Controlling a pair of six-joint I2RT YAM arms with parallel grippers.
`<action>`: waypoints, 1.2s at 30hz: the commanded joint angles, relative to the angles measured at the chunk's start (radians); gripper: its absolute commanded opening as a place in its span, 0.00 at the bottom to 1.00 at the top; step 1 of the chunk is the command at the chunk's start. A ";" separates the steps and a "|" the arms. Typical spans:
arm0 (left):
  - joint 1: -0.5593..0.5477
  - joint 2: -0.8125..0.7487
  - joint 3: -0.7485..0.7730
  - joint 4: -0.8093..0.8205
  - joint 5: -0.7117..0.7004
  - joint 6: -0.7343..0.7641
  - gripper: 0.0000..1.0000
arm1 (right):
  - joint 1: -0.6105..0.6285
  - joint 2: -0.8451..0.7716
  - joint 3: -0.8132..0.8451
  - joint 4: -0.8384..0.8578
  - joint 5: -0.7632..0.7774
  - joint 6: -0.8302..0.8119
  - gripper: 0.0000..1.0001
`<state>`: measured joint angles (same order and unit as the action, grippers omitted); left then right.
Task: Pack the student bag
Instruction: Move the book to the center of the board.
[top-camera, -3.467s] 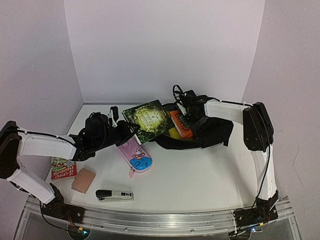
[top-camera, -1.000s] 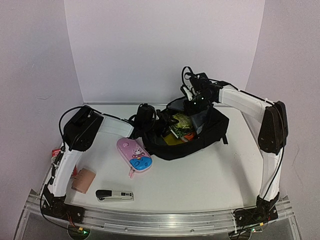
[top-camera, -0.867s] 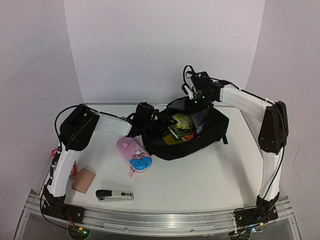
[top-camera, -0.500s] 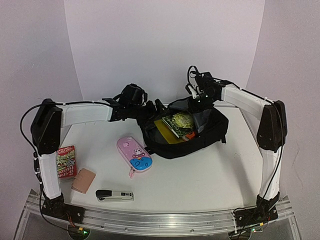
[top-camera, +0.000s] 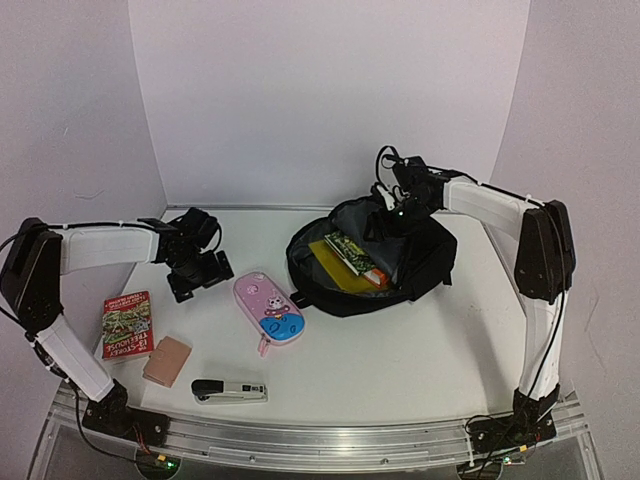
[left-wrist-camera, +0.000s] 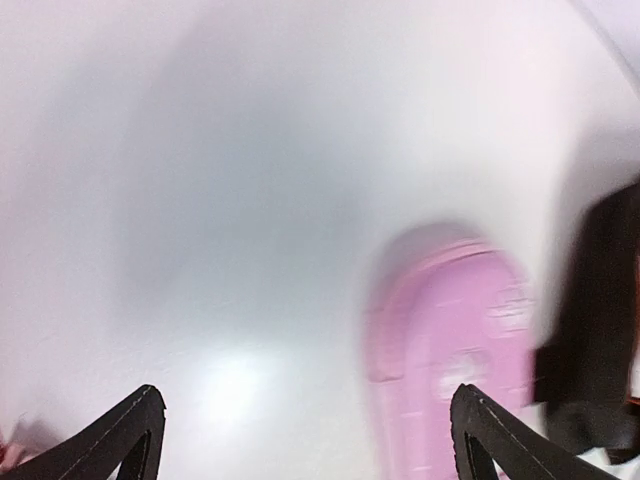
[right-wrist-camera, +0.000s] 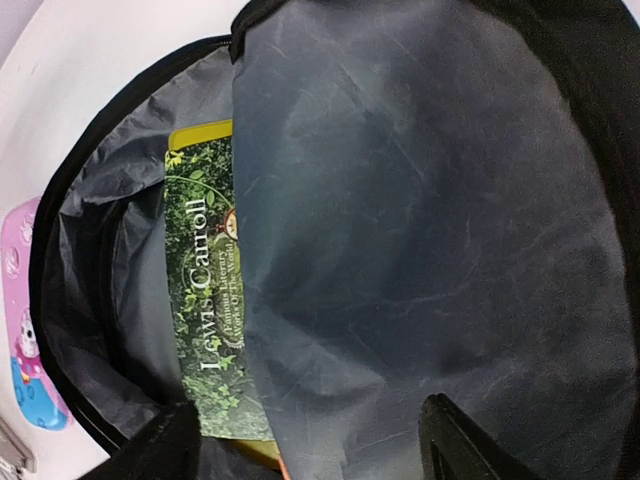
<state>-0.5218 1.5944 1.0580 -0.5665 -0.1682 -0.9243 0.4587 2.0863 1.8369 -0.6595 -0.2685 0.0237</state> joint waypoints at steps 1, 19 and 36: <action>0.040 -0.118 -0.106 -0.087 -0.107 -0.067 1.00 | -0.001 -0.067 -0.025 -0.003 -0.033 -0.003 0.82; 0.431 -0.392 -0.404 -0.089 0.009 0.036 1.00 | 0.002 -0.083 -0.039 -0.002 -0.043 -0.012 0.95; 0.683 -0.492 -0.560 0.021 0.233 0.071 1.00 | 0.002 -0.081 -0.040 -0.006 -0.036 -0.015 0.95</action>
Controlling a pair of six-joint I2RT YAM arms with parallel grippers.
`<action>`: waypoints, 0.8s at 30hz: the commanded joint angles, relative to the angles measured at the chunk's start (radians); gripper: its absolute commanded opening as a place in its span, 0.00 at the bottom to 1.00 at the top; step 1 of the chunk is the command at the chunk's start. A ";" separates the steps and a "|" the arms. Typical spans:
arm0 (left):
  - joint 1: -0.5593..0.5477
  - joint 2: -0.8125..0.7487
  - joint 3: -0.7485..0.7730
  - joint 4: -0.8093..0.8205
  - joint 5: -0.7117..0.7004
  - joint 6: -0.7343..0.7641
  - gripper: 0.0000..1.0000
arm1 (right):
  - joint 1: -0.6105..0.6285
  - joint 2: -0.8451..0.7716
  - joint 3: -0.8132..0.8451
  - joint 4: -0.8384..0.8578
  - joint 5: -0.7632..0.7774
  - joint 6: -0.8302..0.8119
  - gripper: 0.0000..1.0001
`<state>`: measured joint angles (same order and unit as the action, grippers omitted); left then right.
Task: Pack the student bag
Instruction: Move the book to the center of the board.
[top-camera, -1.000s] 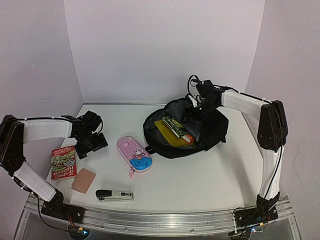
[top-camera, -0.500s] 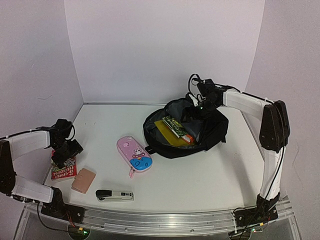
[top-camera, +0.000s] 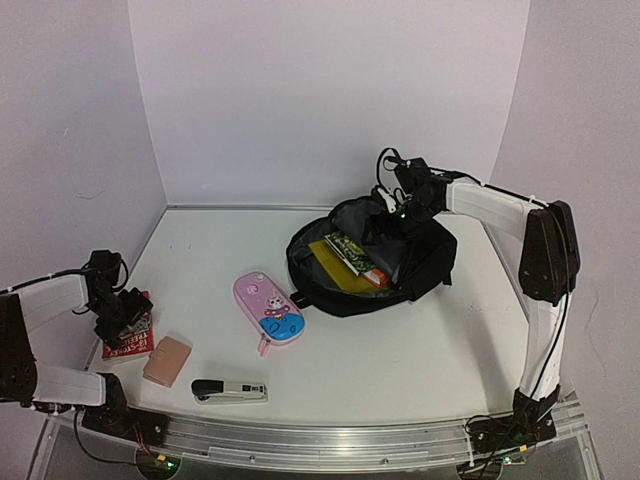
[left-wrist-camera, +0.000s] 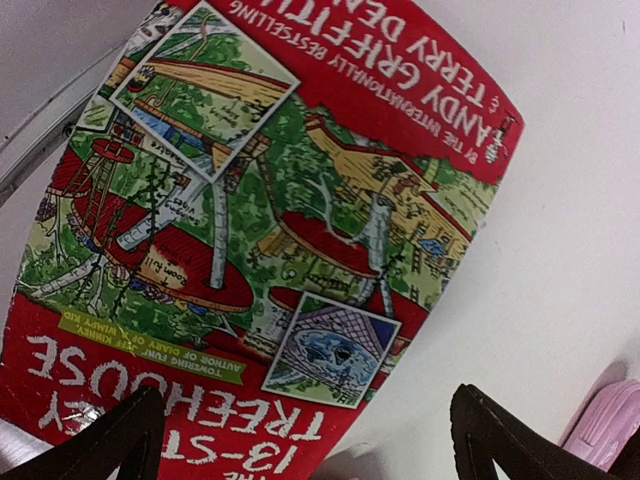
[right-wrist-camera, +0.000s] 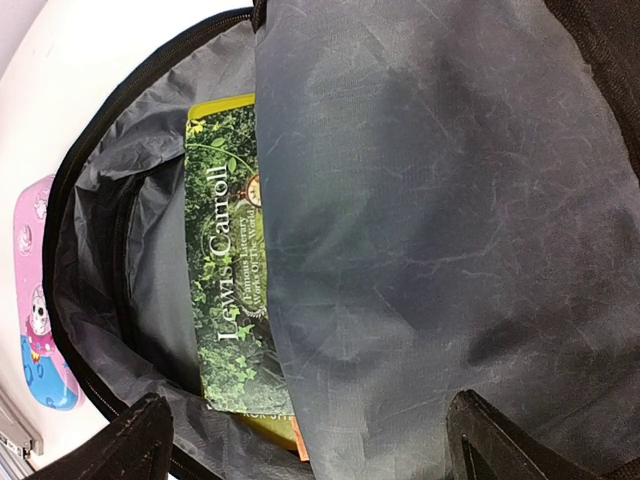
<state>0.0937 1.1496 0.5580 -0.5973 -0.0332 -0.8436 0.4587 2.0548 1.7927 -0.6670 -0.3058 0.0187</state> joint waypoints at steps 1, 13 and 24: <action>0.070 -0.070 -0.068 0.051 0.097 -0.013 1.00 | 0.002 -0.050 0.004 0.002 0.002 -0.010 0.95; 0.075 -0.234 -0.124 -0.042 -0.097 -0.186 1.00 | 0.001 -0.048 0.012 -0.003 0.001 -0.010 0.95; 0.076 -0.162 -0.090 -0.088 -0.187 -0.254 1.00 | 0.001 -0.048 0.011 -0.005 -0.006 -0.043 0.95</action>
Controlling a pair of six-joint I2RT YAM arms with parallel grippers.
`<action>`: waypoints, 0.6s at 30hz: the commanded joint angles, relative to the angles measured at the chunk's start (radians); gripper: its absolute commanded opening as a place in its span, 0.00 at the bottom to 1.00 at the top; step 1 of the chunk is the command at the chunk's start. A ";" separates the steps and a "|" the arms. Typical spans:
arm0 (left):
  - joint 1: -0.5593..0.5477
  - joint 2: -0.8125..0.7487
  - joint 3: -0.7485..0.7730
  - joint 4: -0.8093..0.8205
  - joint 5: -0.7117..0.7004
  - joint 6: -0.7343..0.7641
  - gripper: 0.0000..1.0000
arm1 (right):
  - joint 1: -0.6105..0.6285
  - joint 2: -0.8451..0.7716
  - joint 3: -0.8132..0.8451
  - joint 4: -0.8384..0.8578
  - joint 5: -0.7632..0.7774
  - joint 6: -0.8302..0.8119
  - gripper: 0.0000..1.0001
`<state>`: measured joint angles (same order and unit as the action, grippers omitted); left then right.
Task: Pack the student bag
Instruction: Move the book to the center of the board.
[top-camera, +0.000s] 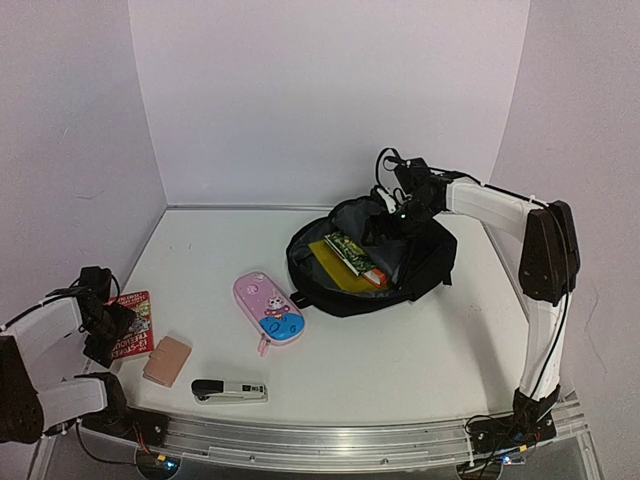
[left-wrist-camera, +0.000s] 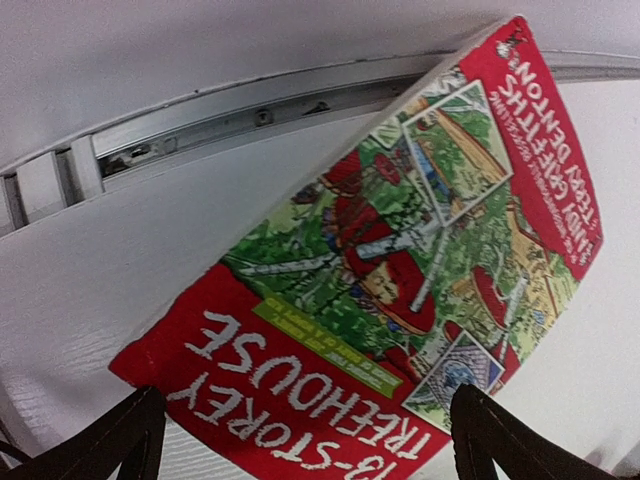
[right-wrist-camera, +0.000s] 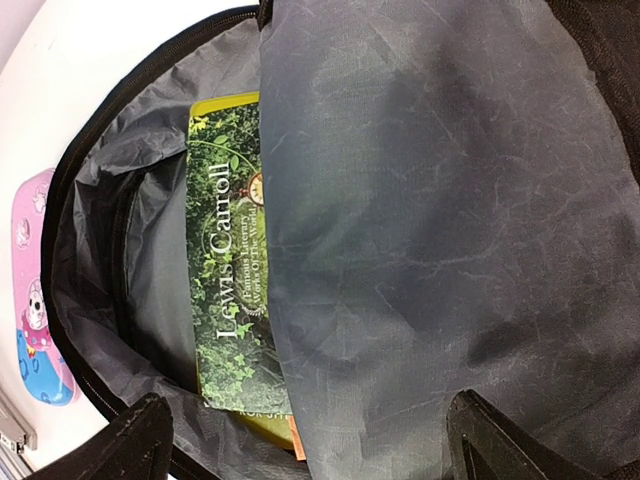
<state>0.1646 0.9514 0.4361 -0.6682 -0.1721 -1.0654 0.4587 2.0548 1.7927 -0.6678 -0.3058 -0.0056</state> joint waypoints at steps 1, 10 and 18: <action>0.006 0.034 0.024 0.024 -0.024 -0.010 1.00 | 0.001 -0.048 0.011 -0.004 -0.006 -0.019 0.95; -0.001 0.131 -0.070 0.431 0.276 0.110 0.98 | 0.001 -0.031 0.024 -0.003 -0.016 -0.012 0.95; -0.101 0.403 0.127 0.479 0.329 0.227 0.93 | 0.002 -0.018 0.034 -0.005 -0.030 -0.002 0.95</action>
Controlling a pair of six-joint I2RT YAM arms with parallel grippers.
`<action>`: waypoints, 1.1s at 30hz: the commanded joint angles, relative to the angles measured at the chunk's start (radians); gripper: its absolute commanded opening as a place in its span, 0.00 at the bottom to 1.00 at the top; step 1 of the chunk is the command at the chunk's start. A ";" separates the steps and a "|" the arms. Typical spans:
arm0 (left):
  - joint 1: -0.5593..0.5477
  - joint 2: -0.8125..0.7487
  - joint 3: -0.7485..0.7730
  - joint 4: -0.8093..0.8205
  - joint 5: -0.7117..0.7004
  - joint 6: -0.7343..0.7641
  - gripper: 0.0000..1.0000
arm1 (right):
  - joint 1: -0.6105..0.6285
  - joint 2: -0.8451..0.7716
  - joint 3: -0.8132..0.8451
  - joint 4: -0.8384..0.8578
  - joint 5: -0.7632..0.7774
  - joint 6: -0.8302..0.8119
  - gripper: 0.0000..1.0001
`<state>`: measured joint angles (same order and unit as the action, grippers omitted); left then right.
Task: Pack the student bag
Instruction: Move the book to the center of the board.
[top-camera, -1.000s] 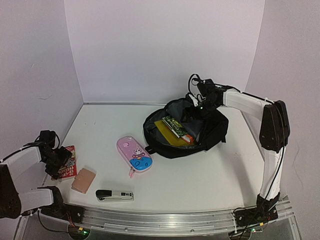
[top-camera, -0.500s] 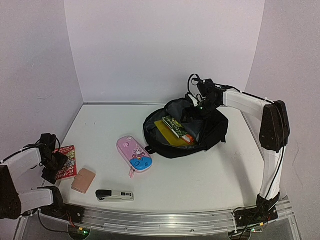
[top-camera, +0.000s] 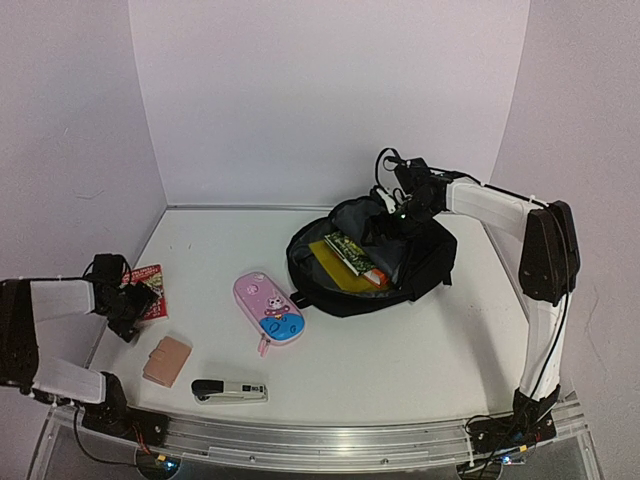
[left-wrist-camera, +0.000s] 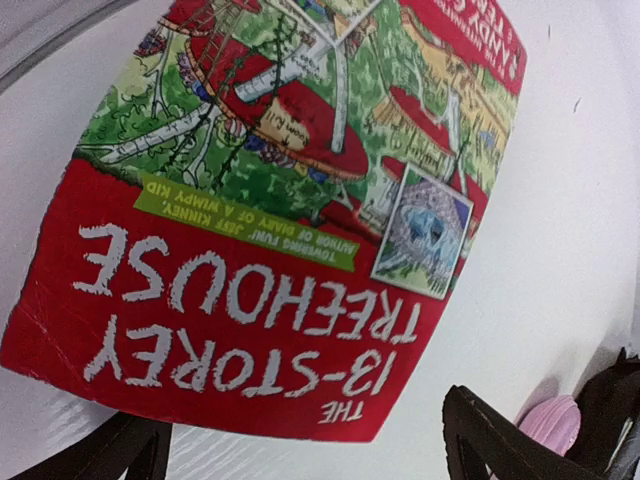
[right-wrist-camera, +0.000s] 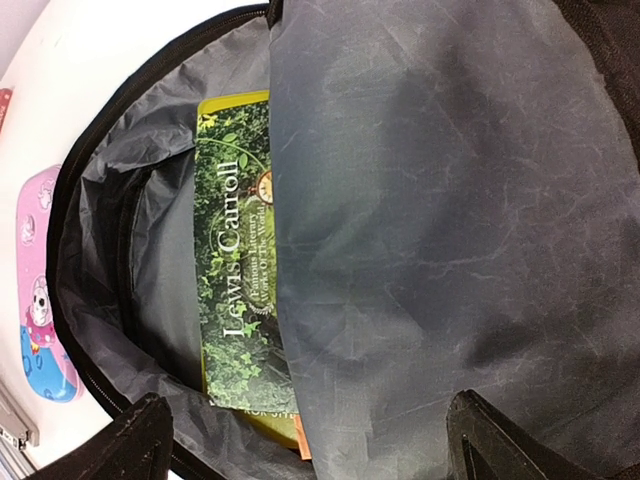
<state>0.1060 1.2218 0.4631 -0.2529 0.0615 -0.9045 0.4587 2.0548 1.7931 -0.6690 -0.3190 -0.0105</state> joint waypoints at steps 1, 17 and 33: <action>-0.064 0.172 0.127 0.069 0.101 0.074 0.92 | 0.001 -0.018 0.034 -0.005 -0.017 0.003 0.95; -0.124 0.101 0.301 -0.212 -0.211 0.094 0.98 | 0.002 -0.016 0.039 -0.021 -0.025 0.003 0.95; 0.082 0.439 0.414 0.028 -0.023 0.224 0.91 | 0.002 -0.065 -0.005 -0.025 -0.042 -0.008 0.95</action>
<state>0.1615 1.5991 0.8180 -0.3272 0.0167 -0.7279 0.4587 2.0544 1.7931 -0.6827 -0.3449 -0.0109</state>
